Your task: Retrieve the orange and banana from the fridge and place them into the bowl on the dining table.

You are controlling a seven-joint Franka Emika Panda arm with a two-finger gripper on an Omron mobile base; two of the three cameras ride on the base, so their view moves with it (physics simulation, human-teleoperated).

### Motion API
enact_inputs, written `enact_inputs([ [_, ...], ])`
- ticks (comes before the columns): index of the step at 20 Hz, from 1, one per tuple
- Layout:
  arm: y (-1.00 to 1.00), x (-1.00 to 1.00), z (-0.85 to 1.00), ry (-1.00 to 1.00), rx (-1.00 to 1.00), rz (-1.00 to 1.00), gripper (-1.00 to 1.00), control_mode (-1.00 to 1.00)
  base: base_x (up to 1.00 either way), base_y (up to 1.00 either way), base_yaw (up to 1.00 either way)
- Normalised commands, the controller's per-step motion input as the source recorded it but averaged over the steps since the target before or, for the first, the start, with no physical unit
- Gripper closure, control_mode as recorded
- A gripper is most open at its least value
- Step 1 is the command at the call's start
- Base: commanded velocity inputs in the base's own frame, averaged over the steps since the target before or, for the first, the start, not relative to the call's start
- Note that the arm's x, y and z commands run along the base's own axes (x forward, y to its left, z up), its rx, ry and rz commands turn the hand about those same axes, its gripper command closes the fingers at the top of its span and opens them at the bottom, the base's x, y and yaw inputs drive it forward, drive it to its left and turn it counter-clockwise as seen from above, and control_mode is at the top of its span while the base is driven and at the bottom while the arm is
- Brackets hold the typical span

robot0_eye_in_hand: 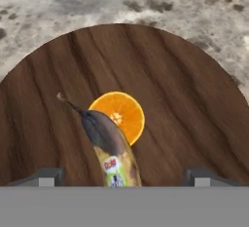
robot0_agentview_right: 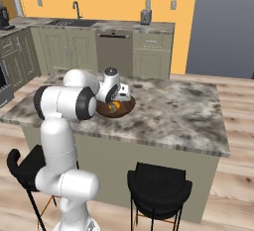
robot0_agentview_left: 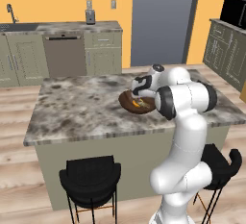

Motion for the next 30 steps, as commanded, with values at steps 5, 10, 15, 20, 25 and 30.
enact_inputs([
  [5,-0.02,-0.72,0.23,-0.10,0.00,-0.01,-1.00,-1.00,0.00,0.00,0.00],
  [10,-0.16,-1.00,0.34,-0.28,0.00,0.00,-1.00,-1.00,0.00,0.00,0.00],
  [15,-0.19,-1.00,0.35,-0.32,0.00,0.00,-1.00,-1.00,0.00,0.00,0.00],
  [20,-0.10,-0.93,0.53,-0.22,0.00,0.00,-1.00,-1.00,0.00,0.00,0.00],
  [25,-0.03,-0.64,0.83,-0.04,0.00,0.00,-1.00,-1.00,0.00,0.00,0.00],
  [30,-0.22,-0.56,0.81,0.09,0.00,-0.05,-1.00,-1.00,0.00,0.00,0.00],
])
